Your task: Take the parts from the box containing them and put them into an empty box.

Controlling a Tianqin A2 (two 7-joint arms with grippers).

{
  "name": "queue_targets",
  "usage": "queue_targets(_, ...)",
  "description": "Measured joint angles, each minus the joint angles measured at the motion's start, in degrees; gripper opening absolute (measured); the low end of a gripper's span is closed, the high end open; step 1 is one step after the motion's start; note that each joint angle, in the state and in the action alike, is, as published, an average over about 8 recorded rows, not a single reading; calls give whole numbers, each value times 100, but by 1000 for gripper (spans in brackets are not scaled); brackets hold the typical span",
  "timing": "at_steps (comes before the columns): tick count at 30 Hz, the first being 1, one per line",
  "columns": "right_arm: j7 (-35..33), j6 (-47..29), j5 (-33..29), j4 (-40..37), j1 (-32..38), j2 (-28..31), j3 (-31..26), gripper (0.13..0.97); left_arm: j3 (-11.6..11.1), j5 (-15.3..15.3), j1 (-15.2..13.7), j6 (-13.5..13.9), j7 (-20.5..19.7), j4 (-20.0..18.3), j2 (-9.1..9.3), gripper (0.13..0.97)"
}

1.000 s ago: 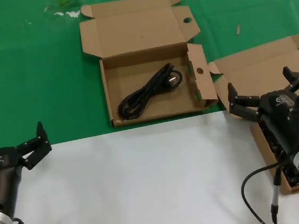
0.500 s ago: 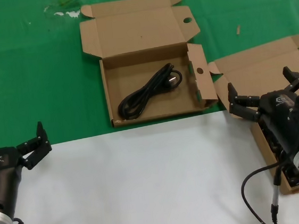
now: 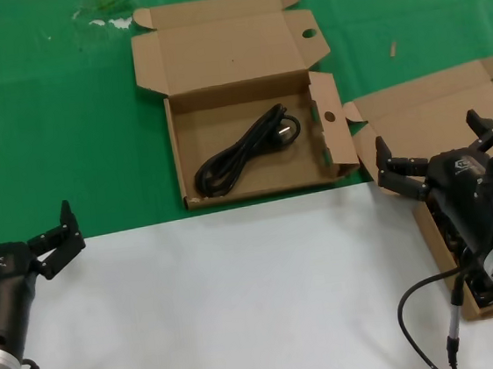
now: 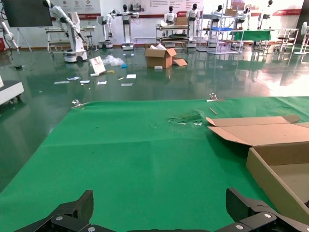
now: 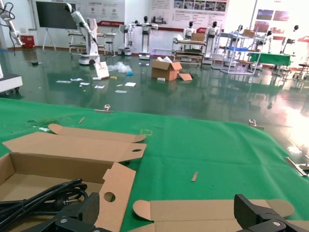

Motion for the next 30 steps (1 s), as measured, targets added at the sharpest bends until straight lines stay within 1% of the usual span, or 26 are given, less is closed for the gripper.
queue_targets(30,0,0,0,0,0,0,0,966,0,0,0,0,-1,0,0,966)
